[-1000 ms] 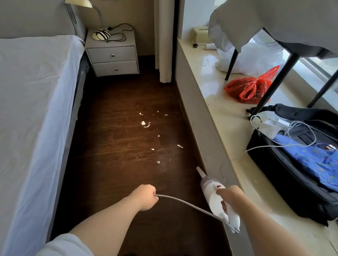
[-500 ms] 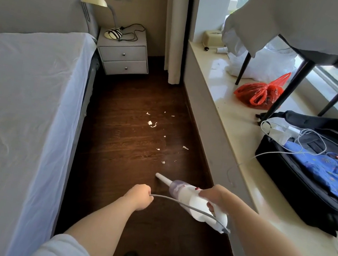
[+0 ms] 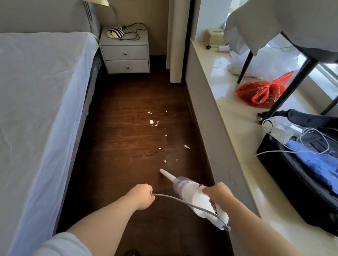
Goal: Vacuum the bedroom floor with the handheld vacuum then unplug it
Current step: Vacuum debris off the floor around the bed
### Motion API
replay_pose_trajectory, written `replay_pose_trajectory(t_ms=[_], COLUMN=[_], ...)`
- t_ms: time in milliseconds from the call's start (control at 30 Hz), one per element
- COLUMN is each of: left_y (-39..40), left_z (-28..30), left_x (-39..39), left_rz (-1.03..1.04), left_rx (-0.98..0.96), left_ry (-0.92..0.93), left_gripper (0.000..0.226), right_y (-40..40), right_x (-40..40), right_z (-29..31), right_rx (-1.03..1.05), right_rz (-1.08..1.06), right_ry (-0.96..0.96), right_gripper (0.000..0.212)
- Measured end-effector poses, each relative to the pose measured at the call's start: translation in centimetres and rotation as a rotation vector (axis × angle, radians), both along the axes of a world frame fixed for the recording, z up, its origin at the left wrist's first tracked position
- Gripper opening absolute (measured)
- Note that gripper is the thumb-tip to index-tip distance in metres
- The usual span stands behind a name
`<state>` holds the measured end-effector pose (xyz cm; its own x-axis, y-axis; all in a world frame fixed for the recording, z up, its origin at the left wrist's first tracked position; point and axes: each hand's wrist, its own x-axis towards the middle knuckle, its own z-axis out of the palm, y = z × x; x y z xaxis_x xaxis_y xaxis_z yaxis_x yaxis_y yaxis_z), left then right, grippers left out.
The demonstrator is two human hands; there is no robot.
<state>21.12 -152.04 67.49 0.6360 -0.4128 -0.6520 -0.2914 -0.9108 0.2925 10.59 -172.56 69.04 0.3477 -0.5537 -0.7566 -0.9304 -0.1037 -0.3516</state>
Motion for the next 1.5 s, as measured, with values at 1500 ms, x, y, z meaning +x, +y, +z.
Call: replay_pose_trajectory(t_ms=[1500], left_y=[3.7], left_z=[1.2], left_x=[0.3], left_rz=[0.167], left_rx=[-0.031], left_ry=[-0.092], left_gripper=[0.02], right_y=[2.0], right_x=[3.6], right_z=[-0.7], right_rx=[0.217], right_rz=[0.055], right_ry=[-0.071], right_gripper=[0.017])
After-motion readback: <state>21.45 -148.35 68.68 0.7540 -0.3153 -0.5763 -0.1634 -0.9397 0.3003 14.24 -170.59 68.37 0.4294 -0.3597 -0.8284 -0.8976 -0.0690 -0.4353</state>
